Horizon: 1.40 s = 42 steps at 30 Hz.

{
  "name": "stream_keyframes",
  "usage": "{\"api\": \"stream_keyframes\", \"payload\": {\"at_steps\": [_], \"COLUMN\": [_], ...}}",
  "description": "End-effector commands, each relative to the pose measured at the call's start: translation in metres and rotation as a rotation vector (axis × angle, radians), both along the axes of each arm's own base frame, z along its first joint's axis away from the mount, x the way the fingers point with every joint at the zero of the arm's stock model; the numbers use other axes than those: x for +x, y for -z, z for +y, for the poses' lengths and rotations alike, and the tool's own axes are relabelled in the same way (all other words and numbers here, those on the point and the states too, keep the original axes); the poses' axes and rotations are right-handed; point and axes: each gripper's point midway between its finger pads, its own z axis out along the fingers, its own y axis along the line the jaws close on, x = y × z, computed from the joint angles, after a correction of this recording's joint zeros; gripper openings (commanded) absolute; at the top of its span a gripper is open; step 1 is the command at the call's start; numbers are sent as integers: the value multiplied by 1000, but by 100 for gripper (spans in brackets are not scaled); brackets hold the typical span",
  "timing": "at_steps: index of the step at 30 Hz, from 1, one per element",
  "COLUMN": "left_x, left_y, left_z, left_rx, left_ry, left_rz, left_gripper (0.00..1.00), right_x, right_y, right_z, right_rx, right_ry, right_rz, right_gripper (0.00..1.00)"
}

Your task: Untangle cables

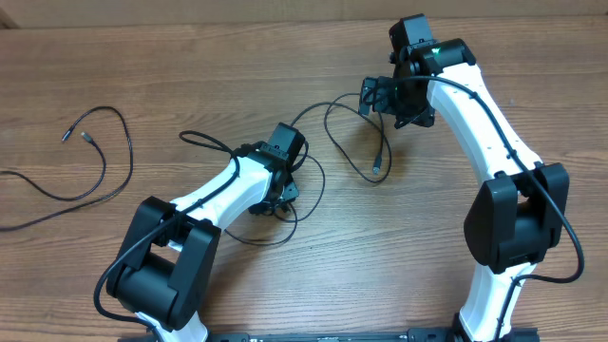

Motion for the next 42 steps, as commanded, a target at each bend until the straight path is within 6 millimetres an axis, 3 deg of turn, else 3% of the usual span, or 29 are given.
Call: {"api": "stream_keyframes", "payload": {"at_steps": [1,9,12,24,34,40,42], "left_x": [-5,14,17,-21,-28,-17,-12], "left_y": [8,-8,-7,8,15,14,12], "left_z": [-4,-12,-13,-18,-16,-9,-7], "left_rx": [-2,-23,-28,-15,-10,19,18], "left_ry": [38,34,34,59,32,73,89], "left_rz": [44,-5,-16,94,108,67,60], "left_gripper": [54,68,68,52,9,20,18], "right_x": [2,2,2,2,2,2,2], "right_y": [-6,-6,-6,-6,-6,-6,-6], "right_z": [2,2,2,2,2,2,2], "right_rx": [6,6,6,6,6,6,6], "right_ry": [-6,-6,-6,-6,-6,-6,-6], "right_rz": [-19,-19,-18,-18,-19,-19,-19], "right_gripper": [100,100,100,100,100,100,100]}}
